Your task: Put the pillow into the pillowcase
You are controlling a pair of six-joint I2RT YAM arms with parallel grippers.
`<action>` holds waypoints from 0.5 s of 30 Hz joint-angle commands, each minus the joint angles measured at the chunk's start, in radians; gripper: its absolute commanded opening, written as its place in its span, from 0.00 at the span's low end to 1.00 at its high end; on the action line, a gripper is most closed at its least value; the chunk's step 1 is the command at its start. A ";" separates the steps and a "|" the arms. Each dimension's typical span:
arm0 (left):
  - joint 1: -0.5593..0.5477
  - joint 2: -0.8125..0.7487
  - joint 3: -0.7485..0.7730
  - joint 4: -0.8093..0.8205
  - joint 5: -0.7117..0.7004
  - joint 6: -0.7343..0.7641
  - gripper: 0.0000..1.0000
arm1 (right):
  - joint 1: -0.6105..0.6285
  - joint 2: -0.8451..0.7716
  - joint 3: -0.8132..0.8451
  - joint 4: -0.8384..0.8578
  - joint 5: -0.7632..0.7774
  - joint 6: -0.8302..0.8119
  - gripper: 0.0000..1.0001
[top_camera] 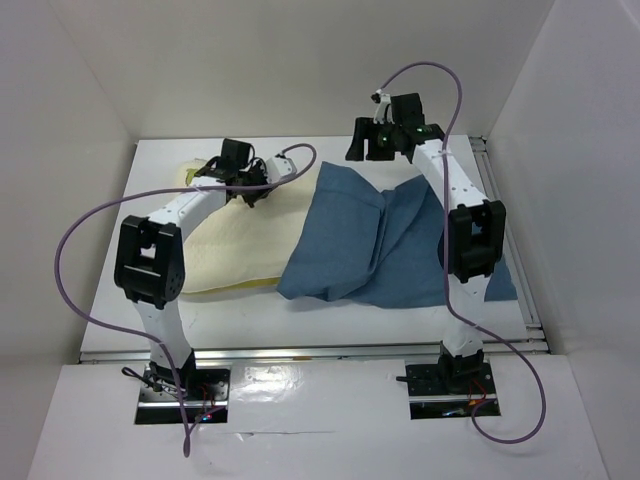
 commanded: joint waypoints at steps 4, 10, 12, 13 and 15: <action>-0.039 -0.122 -0.032 0.202 -0.095 0.038 0.00 | 0.091 -0.057 -0.064 0.019 -0.077 -0.013 0.75; -0.057 -0.190 -0.087 0.247 -0.114 0.049 0.00 | 0.125 -0.057 -0.048 0.019 0.056 -0.013 0.75; -0.066 -0.222 -0.107 0.256 -0.114 0.071 0.00 | 0.125 -0.047 -0.037 0.019 0.090 -0.002 0.76; -0.066 -0.231 -0.124 0.268 -0.114 0.071 0.00 | 0.125 -0.047 -0.023 0.019 0.101 -0.002 0.76; -0.075 -0.260 -0.144 0.280 -0.114 0.089 0.00 | 0.125 -0.047 -0.012 0.019 0.112 0.007 0.76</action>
